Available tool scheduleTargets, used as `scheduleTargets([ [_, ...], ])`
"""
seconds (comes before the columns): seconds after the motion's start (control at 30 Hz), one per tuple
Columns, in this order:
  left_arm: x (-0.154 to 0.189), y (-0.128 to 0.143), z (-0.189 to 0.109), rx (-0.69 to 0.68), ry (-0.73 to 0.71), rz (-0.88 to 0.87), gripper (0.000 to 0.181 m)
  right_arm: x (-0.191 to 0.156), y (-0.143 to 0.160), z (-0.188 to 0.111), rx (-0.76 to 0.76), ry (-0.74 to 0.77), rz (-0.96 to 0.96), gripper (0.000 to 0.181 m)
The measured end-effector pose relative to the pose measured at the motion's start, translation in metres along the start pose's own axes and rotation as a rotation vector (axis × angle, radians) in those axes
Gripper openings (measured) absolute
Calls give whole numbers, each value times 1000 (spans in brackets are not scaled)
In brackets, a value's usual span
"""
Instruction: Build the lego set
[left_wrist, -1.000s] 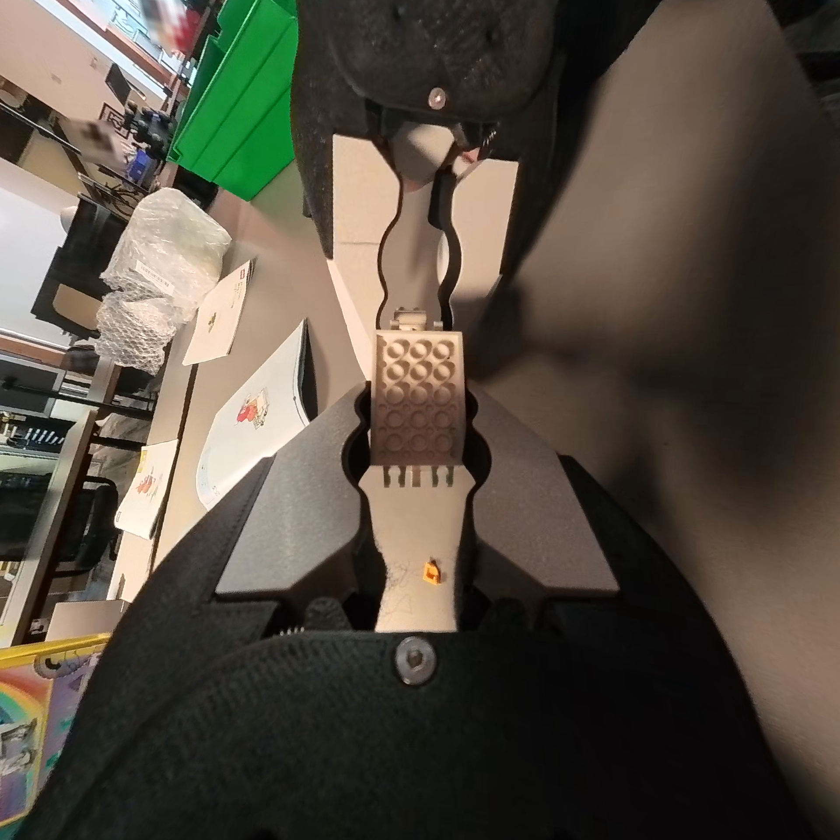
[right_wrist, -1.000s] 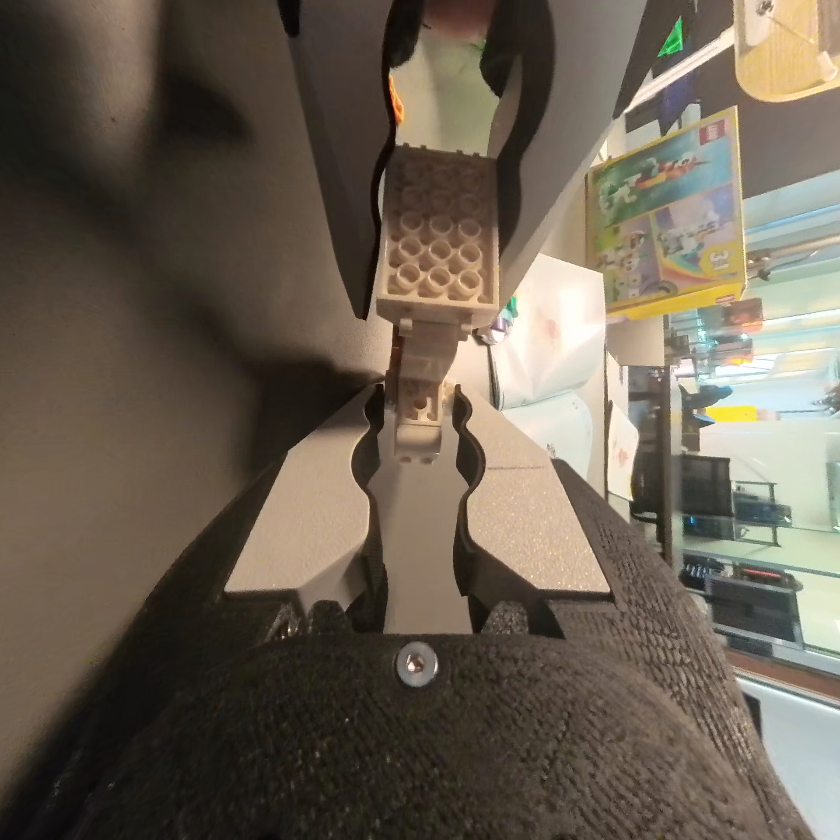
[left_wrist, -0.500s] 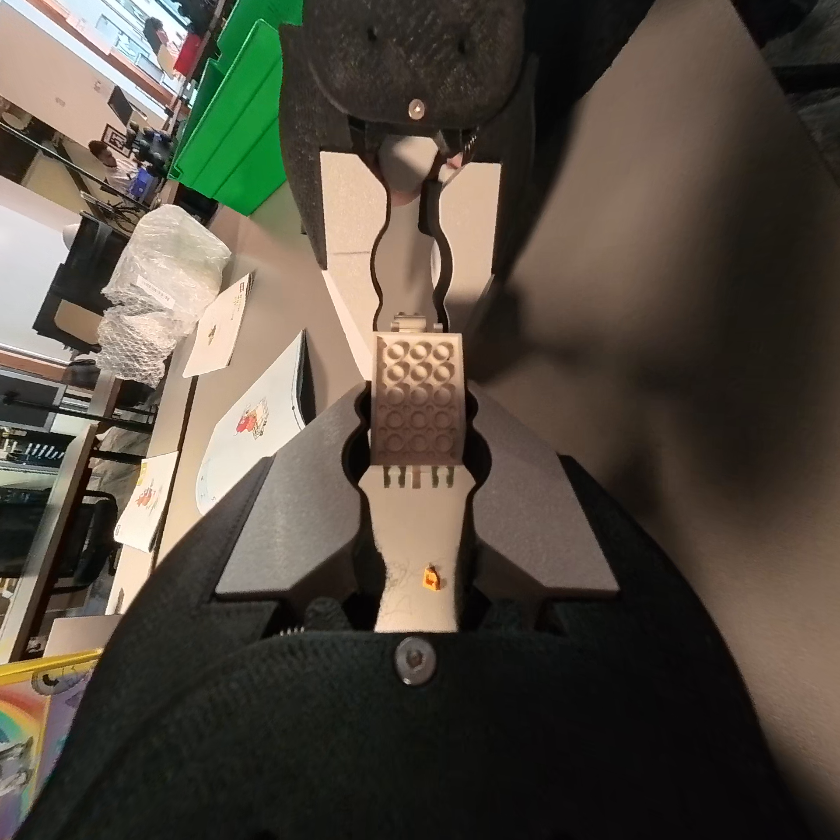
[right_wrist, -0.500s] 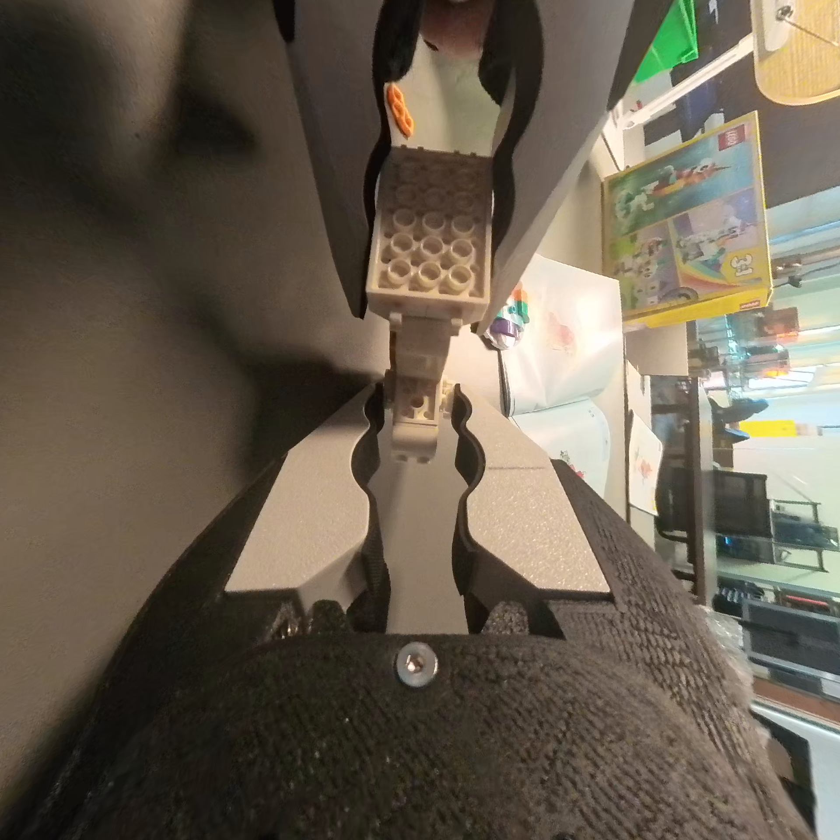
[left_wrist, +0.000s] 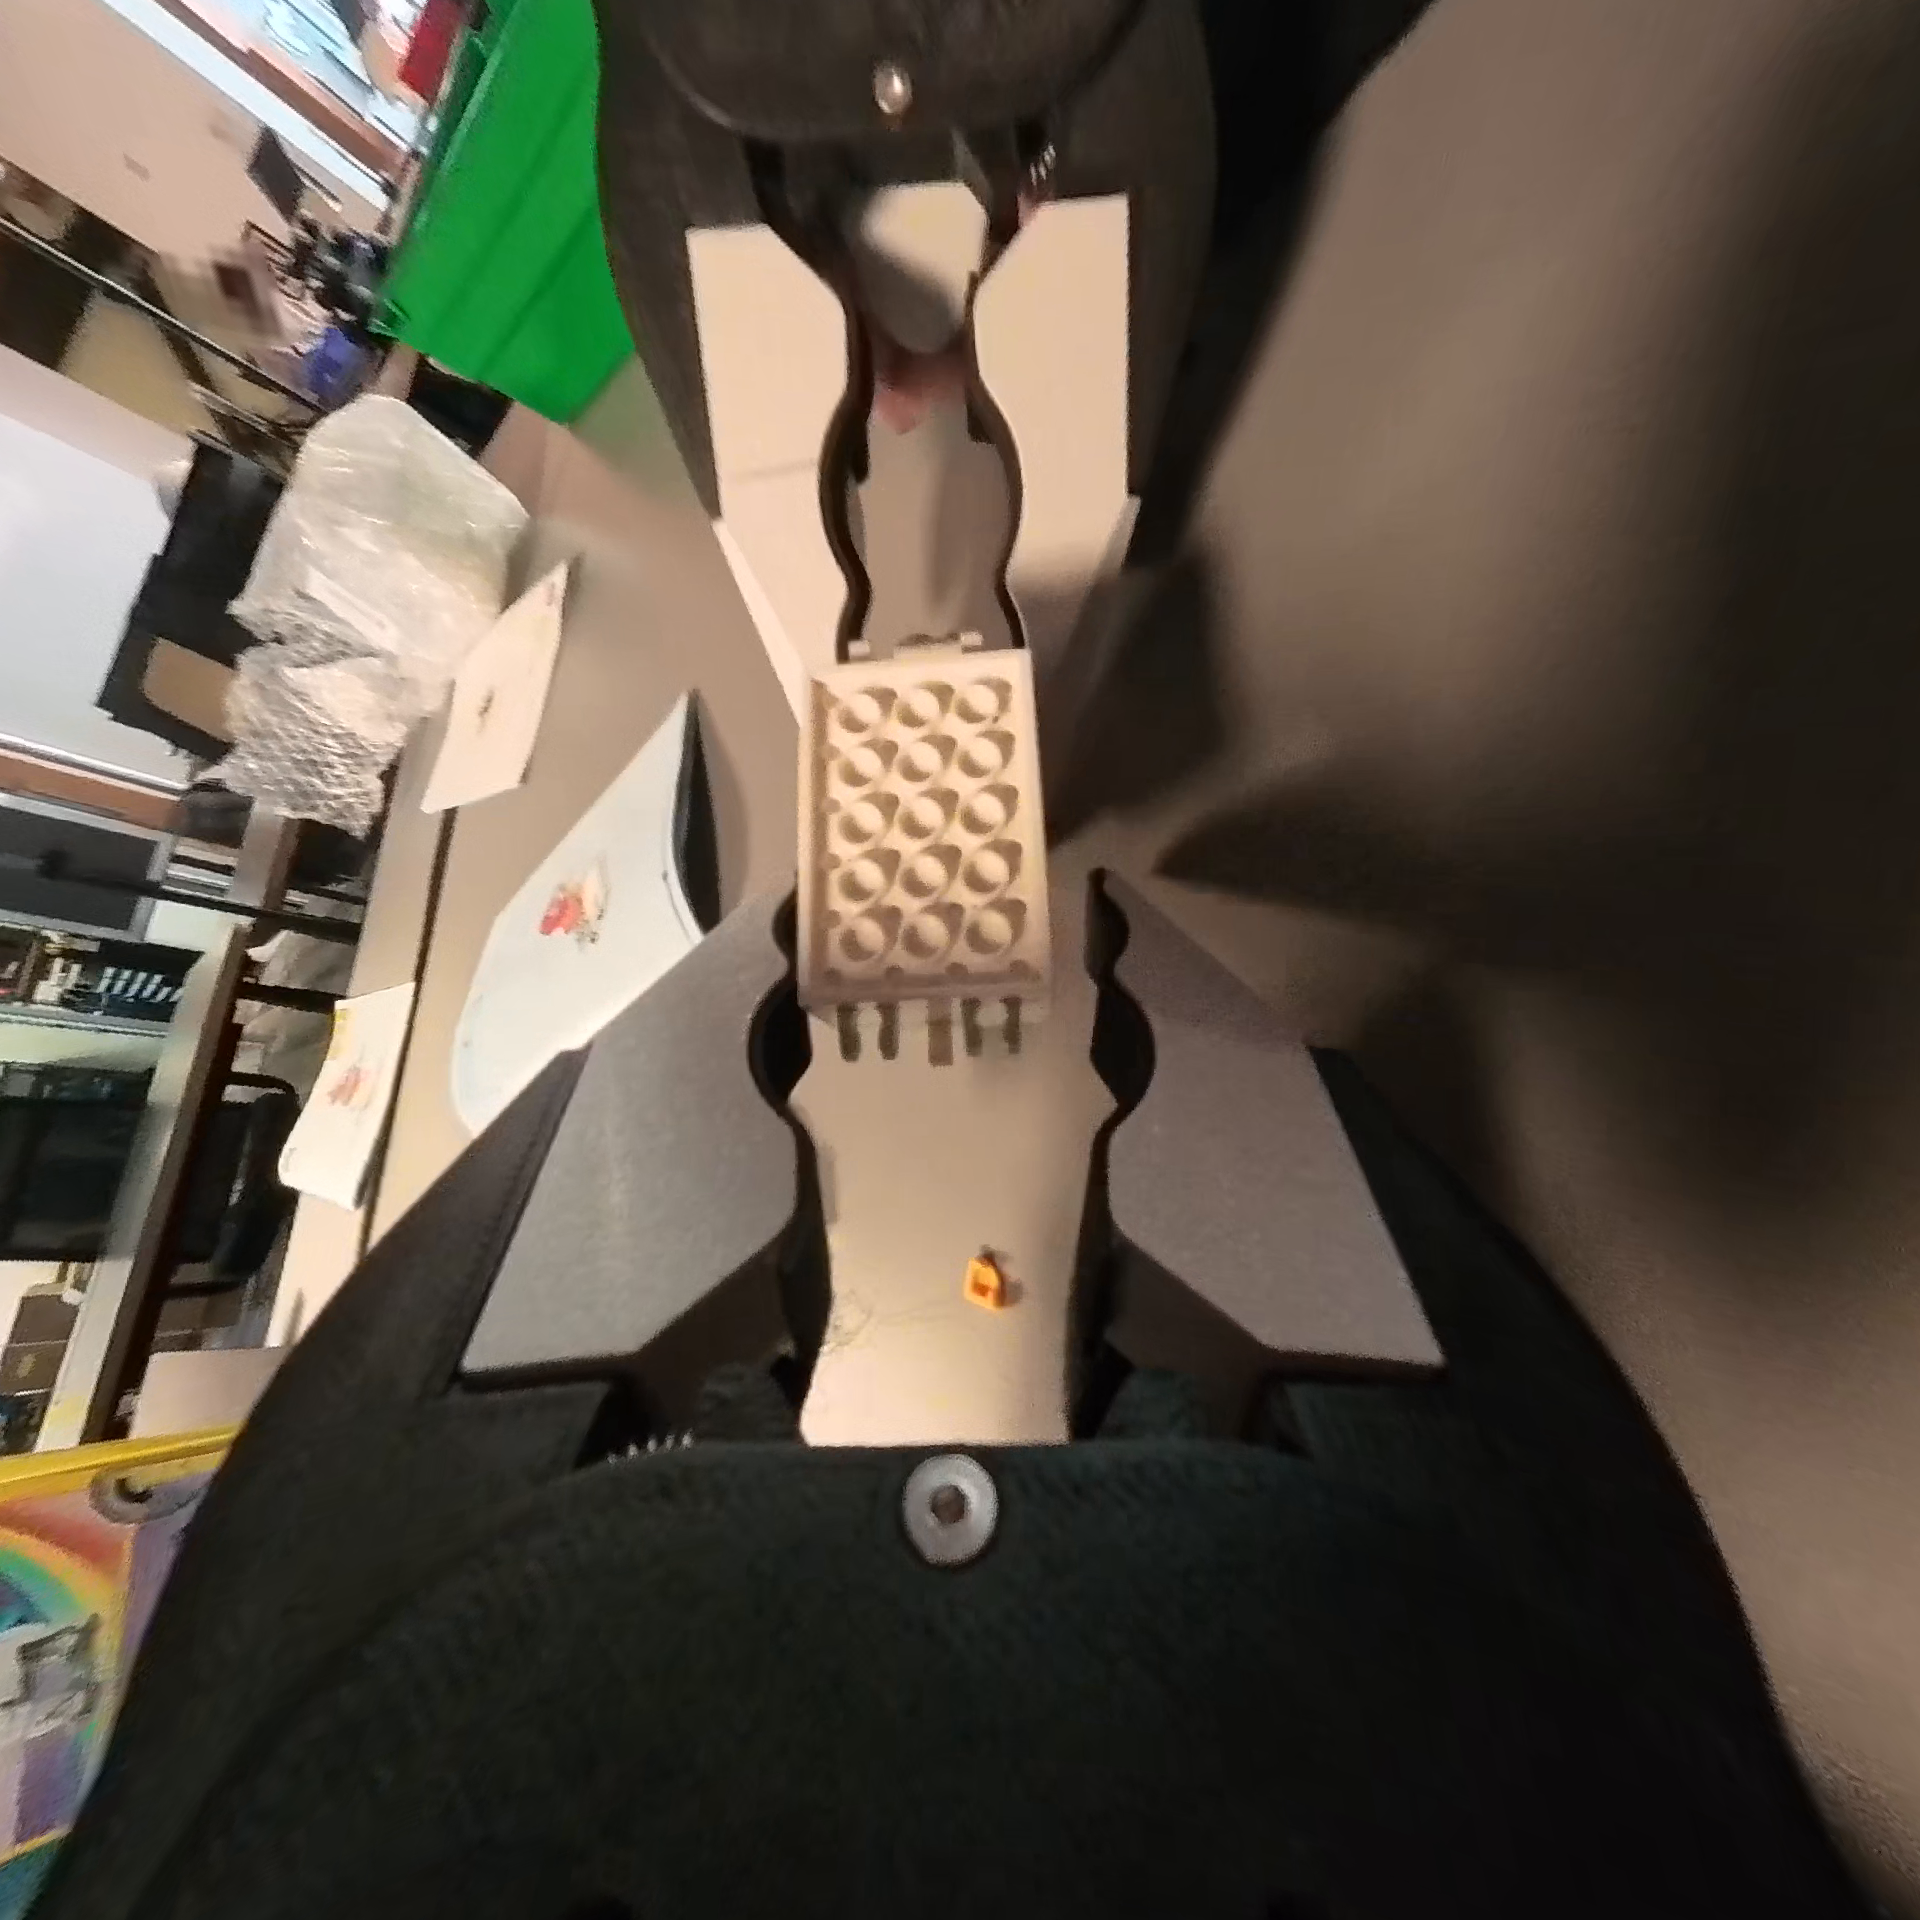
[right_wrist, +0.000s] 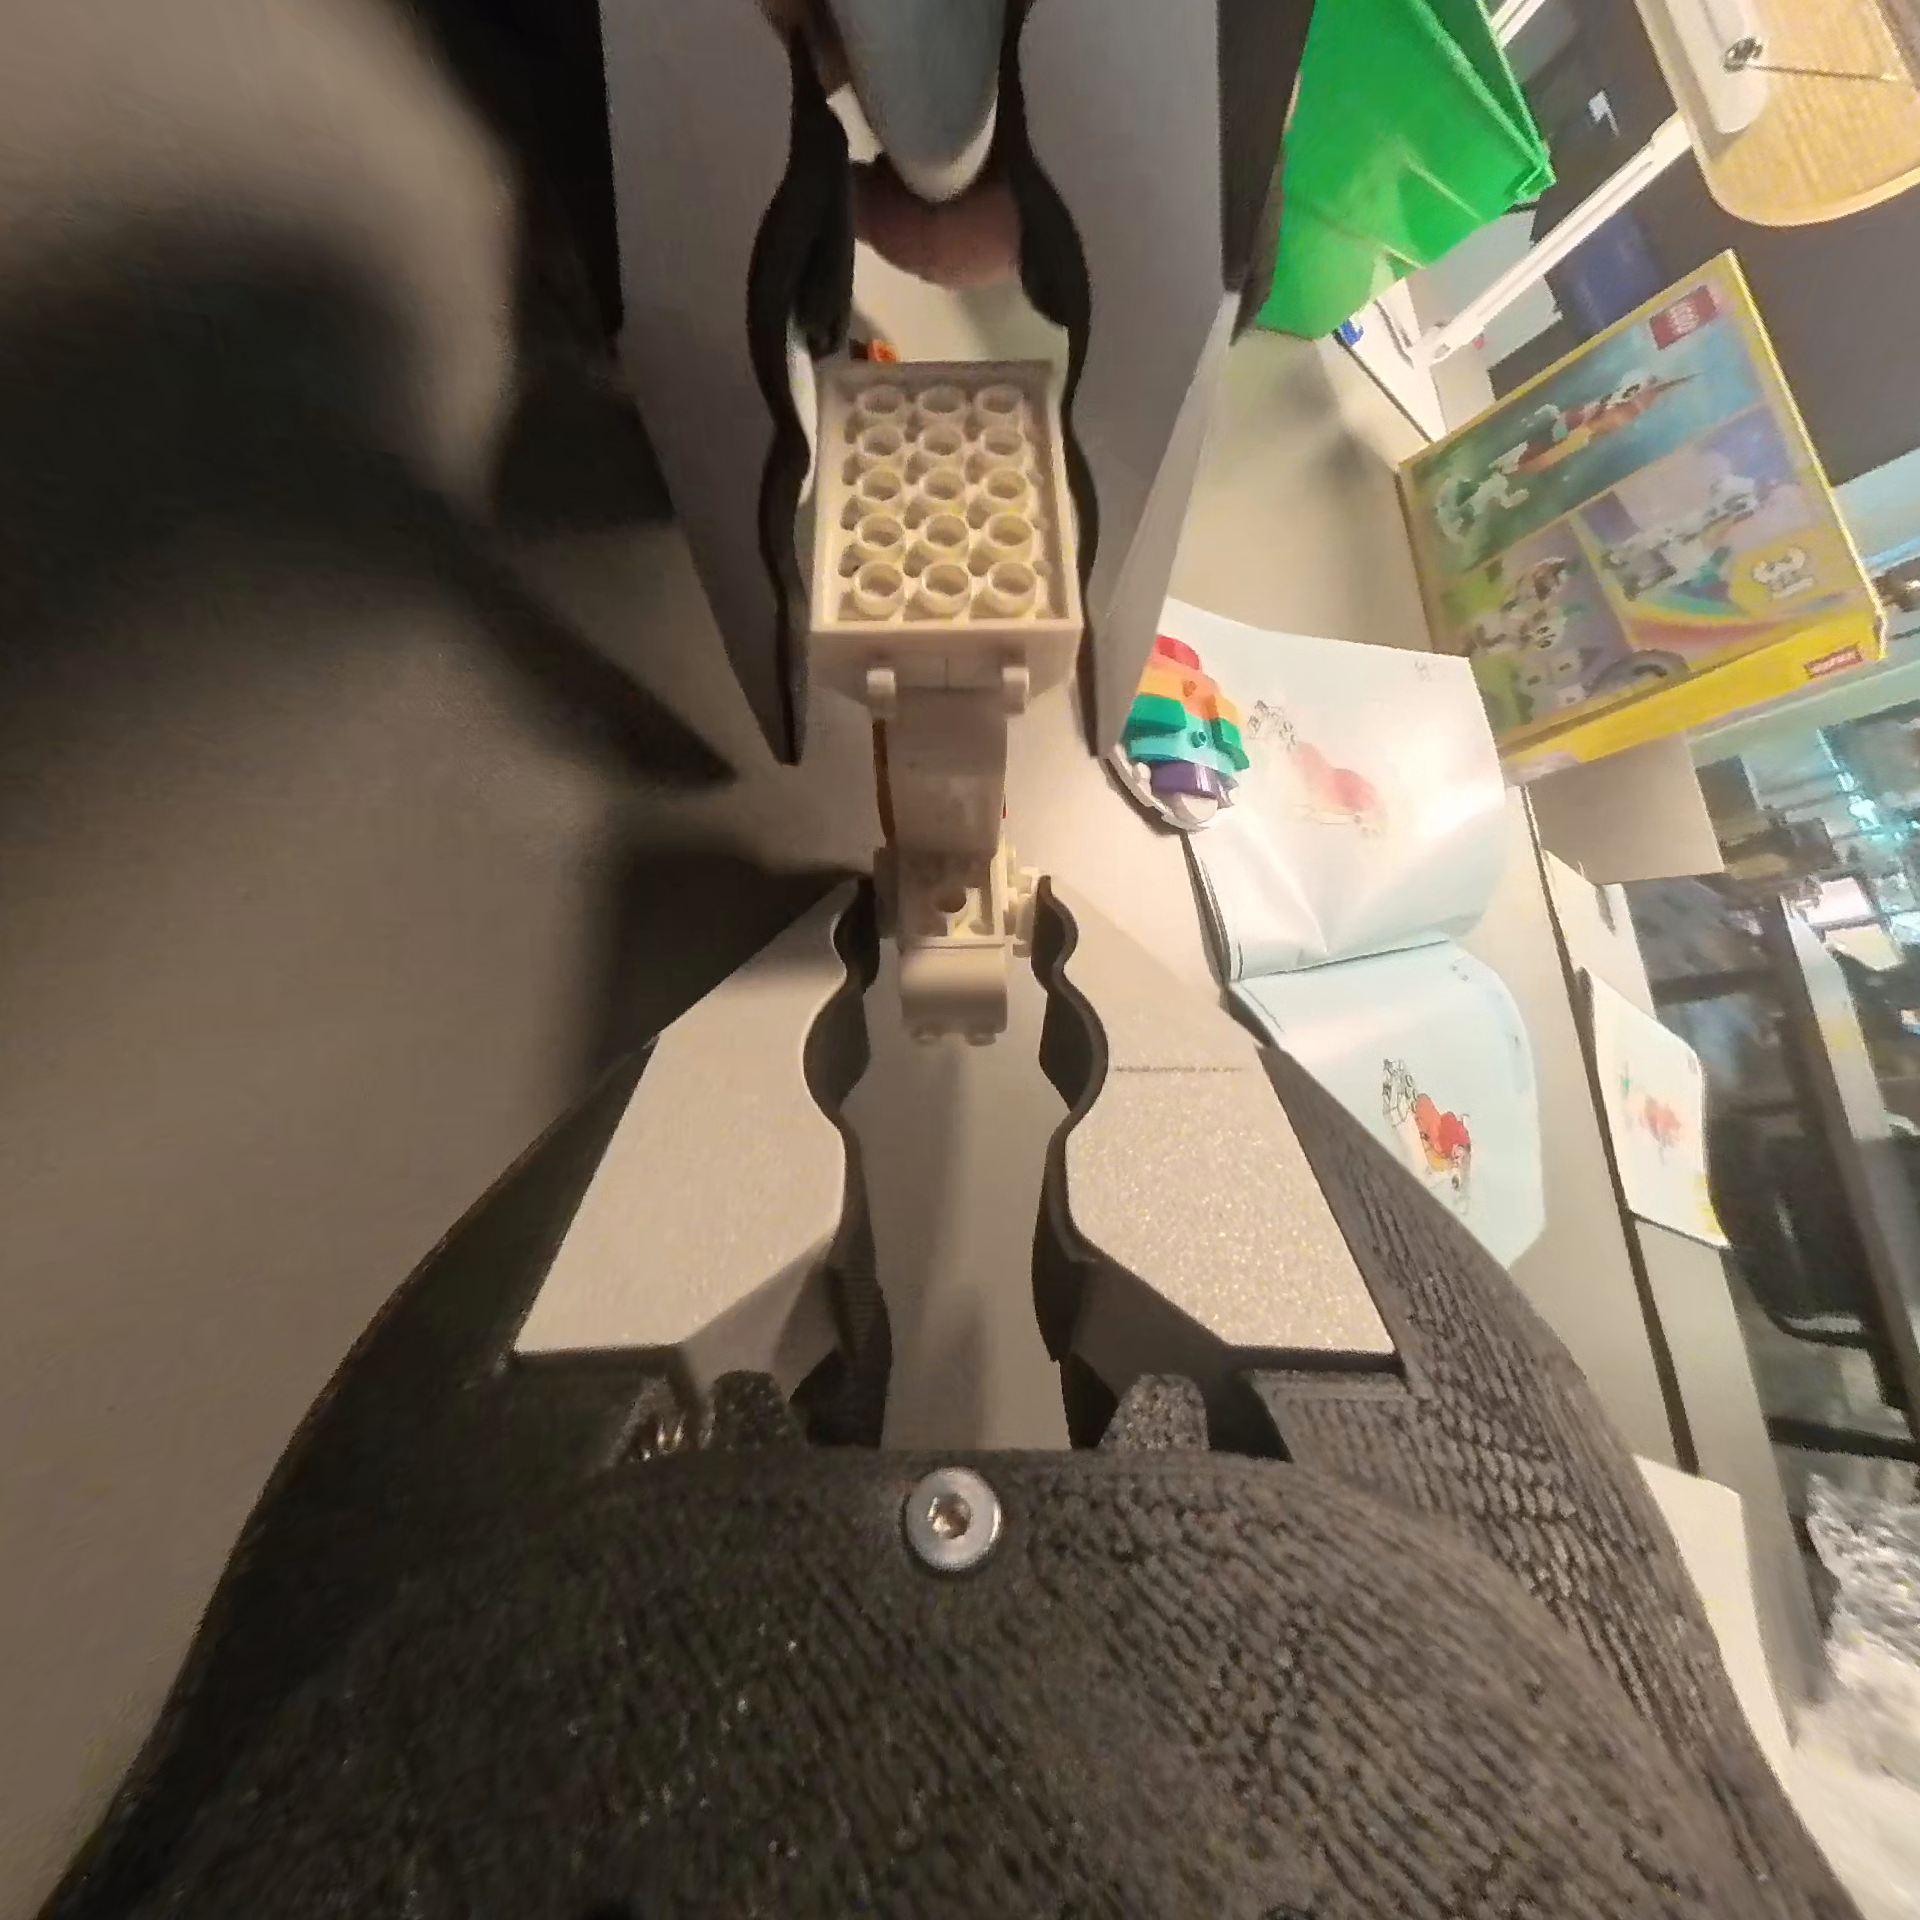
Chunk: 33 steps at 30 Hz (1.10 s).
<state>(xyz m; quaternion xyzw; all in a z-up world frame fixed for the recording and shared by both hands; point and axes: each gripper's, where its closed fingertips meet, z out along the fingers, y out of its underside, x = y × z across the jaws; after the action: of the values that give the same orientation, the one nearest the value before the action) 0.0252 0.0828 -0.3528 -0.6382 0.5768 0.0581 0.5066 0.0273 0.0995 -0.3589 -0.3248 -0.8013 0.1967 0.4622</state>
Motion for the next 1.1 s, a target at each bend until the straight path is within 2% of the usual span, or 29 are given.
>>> scheduleTargets([
  [0.17,6,-6,-1,55,22,29,41,-3,-9,-3,67,9,-50,28],
  [0.63,-1,-7,-6,79,-29,68,41,2,-20,-11,150,49,-71,28],
  [0.87,-8,-33,-22,259,-44,-17,45,12,-48,-30,339,96,-30,28],
  [1.1,0,-52,-35,388,-7,13,32,3,-60,-36,406,63,-57,28],
])
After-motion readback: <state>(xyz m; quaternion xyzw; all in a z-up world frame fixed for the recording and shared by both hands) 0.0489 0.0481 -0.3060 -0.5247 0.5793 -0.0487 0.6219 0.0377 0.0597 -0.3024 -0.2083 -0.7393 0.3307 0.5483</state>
